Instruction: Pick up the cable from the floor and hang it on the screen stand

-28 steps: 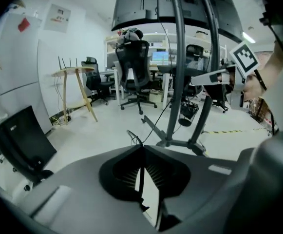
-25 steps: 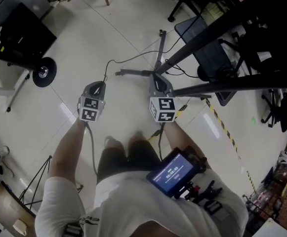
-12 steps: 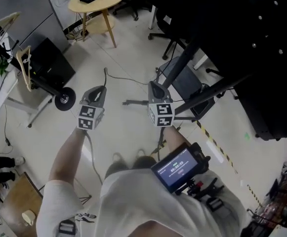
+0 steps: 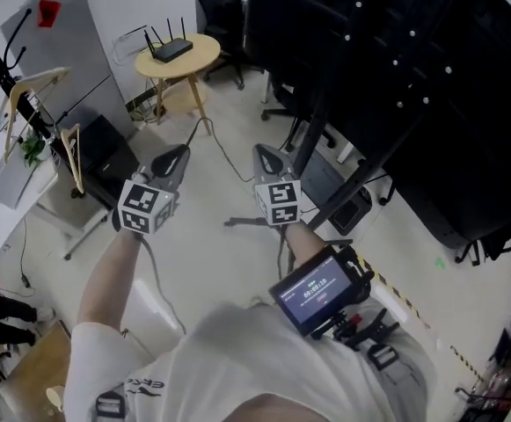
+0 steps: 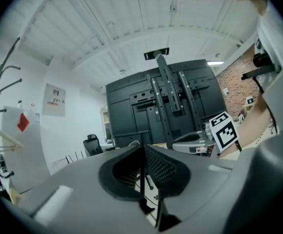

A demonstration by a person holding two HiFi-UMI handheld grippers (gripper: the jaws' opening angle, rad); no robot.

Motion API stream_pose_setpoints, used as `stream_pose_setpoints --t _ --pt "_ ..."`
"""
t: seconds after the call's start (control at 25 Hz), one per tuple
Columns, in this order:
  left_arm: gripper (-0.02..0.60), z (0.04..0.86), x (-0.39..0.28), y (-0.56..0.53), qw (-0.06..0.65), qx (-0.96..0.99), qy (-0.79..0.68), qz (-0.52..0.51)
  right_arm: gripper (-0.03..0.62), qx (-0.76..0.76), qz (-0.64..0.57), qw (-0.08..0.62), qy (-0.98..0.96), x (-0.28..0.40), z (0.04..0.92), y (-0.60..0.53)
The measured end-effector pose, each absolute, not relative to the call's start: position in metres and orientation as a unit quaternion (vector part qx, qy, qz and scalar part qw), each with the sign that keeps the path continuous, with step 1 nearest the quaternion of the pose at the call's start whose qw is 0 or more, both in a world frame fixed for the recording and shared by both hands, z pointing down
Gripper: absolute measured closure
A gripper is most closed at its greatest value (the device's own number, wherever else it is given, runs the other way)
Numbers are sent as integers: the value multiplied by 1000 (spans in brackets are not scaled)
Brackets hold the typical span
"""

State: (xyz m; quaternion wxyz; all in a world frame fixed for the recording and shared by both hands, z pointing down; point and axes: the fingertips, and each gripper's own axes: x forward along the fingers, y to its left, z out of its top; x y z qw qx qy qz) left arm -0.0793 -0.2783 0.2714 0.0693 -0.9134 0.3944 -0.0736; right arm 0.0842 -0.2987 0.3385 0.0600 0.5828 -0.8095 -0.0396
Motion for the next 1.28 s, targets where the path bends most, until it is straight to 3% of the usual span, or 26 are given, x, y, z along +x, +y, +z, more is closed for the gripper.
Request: stream_pose_setpoints --t 0.32,0.56,0.96,1.28 --pt "558 188 -56 -258 122 -928 350 -22 549 585 -92 47 -805 81 281 -306" --pt "558 136 -36 -249 149 -933 326 15 495 584 -101 49 -804 94 263 -306" --pt "558 67 -15 -240 178 -939 289 51 445 598 -70 69 -795 112 287 -305" --pt "558 41 1 -231 194 -941 270 64 442 605 -54 86 -790 119 305 -303"
